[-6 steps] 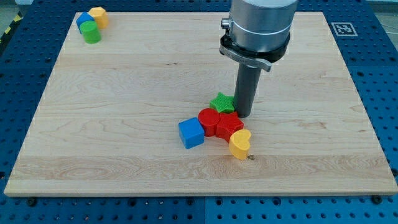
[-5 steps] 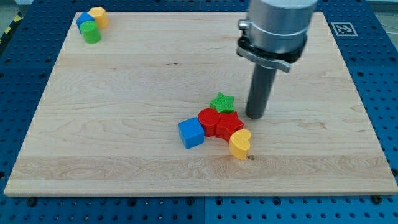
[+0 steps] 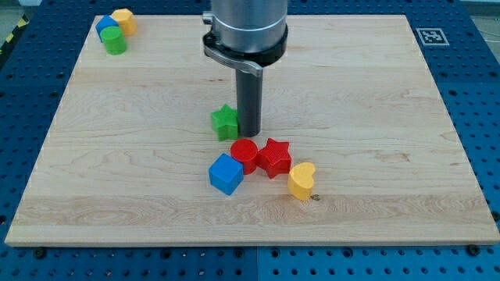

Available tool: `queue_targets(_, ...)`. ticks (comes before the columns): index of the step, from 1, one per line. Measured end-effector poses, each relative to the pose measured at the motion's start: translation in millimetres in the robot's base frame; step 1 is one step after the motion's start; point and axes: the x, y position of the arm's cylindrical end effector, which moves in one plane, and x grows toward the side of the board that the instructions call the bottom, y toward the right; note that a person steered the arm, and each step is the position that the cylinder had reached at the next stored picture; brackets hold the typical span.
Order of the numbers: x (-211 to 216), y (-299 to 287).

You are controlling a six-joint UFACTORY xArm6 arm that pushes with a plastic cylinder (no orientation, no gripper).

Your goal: Separate green star from red blocks

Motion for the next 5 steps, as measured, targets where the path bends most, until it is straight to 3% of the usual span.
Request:
queue_targets(3, -8.0, -67.9)
queue_targets(5, 5.6, -80.3)
